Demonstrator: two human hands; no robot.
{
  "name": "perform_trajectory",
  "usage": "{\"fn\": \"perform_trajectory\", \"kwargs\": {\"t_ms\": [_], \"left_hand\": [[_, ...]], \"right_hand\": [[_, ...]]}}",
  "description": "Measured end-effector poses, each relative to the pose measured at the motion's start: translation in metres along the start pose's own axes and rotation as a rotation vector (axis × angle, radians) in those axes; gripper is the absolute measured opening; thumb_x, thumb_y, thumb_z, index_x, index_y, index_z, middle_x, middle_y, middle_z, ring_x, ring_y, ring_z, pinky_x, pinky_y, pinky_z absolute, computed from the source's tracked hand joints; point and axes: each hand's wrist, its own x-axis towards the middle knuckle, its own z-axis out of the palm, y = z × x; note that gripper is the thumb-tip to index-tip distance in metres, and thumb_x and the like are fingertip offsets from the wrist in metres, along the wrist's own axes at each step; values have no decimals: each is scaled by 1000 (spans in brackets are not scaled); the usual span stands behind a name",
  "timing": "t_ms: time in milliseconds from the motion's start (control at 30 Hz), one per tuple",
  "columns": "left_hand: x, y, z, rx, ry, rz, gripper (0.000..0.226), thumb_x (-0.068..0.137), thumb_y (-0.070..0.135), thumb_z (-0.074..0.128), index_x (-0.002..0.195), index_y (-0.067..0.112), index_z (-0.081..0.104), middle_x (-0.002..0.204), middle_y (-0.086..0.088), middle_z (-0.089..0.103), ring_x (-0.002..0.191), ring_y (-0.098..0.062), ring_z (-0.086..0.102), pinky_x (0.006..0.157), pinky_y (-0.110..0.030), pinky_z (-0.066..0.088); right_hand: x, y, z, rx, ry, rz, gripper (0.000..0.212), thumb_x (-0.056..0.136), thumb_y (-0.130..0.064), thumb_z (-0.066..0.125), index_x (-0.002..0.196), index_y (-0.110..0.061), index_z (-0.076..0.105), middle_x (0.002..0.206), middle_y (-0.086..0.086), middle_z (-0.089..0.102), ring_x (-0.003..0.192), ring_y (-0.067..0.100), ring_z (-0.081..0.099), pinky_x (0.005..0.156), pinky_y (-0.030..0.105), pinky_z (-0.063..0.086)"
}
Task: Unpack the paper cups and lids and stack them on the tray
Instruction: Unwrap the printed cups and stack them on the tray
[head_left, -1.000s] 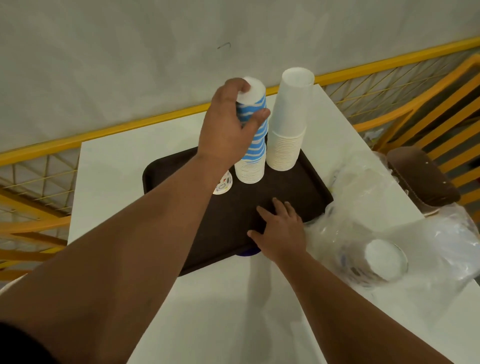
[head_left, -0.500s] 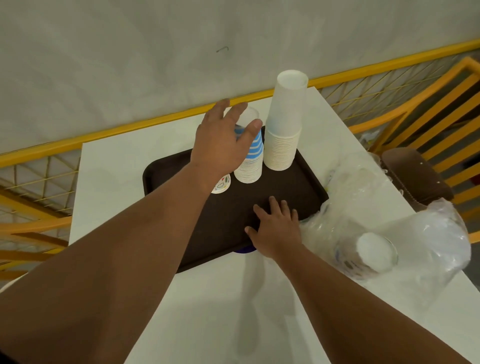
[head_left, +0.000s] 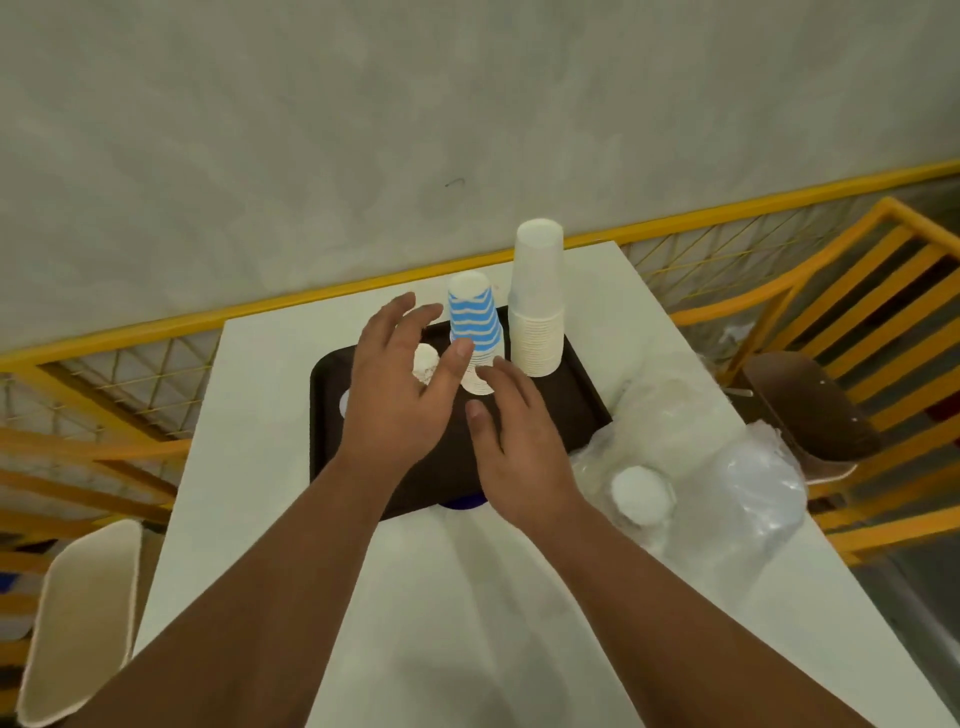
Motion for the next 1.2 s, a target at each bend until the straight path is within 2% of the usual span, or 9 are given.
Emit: {"fn": "perform_trajectory", "kwargs": {"t_ms": [133, 200, 333, 567, 700, 833, 1000, 1100, 1200], "left_hand": [[-32, 23, 4, 4, -29, -25, 62, 88, 60, 46, 135, 21, 54, 148, 1, 43, 136, -10, 37, 105, -21, 29], [-53, 34, 12, -7, -42, -24, 58, 89, 55, 48, 135, 19, 53, 147, 0, 44, 136, -12, 38, 108, -24, 31], [-85, 56, 32, 9, -87, -43, 57, 90, 56, 48, 135, 21, 51, 146, -1, 45, 136, -15, 39, 111, -41, 38], [-109, 96, 61, -34, -218, 22, 59, 87, 49, 55, 139, 21, 50, 148, 1, 41, 136, -12, 36, 112, -31, 33], [-110, 105, 83, 37, -375, 66, 62, 86, 43, 63, 143, 26, 45, 152, 3, 36, 139, -16, 34, 113, -39, 34], [-115, 111, 102, 274, -535, 155, 57, 90, 39, 64, 143, 29, 45, 150, 4, 40, 136, -21, 38, 110, -34, 33], [-133, 102, 96, 230, -516, 133, 49, 88, 30, 67, 136, 26, 54, 136, 5, 52, 120, -18, 51, 100, -30, 41], [-147, 94, 87, 188, -485, 154, 48, 84, 30, 68, 131, 22, 58, 129, 3, 57, 113, -18, 55, 97, -29, 45], [-158, 88, 78, 161, -455, 150, 43, 80, 30, 68, 122, 21, 64, 118, 4, 62, 102, -15, 58, 90, -33, 50]], "right_hand": [[-23, -2, -37, 32, -14, -67, 53, 98, -43, 33, 139, -13, 49, 149, 2, 41, 138, 8, 33, 109, 9, 21], [-33, 2, -60, 23, -15, -87, 57, 97, -47, 30, 139, -14, 49, 148, 1, 42, 136, 6, 33, 105, 1, 17], [-52, 20, -107, -11, 26, -120, 46, 100, -38, 37, 136, -13, 53, 143, 1, 47, 131, 1, 36, 104, 0, 19], [-81, 38, -159, 37, 95, -73, 38, 98, -32, 39, 131, -20, 56, 129, -12, 53, 116, -18, 42, 94, -2, 30], [-93, 46, -169, 45, 80, 14, 29, 103, -20, 43, 128, -23, 57, 120, -17, 56, 110, -11, 50, 94, 7, 40], [-102, 50, -166, -6, -47, 99, 32, 103, -24, 44, 133, -26, 54, 119, -24, 51, 105, -13, 49, 87, -3, 32], [-109, 52, -155, -39, -152, 103, 34, 102, -26, 46, 135, -27, 53, 119, -24, 48, 108, -5, 48, 89, 1, 30], [-112, 55, -143, -25, -185, 82, 31, 102, -26, 46, 131, -27, 54, 119, -21, 51, 107, -2, 51, 93, 7, 38], [-115, 58, -130, -7, -241, 78, 31, 102, -30, 42, 130, -25, 55, 119, -17, 55, 107, 0, 53, 88, 2, 37]]}}
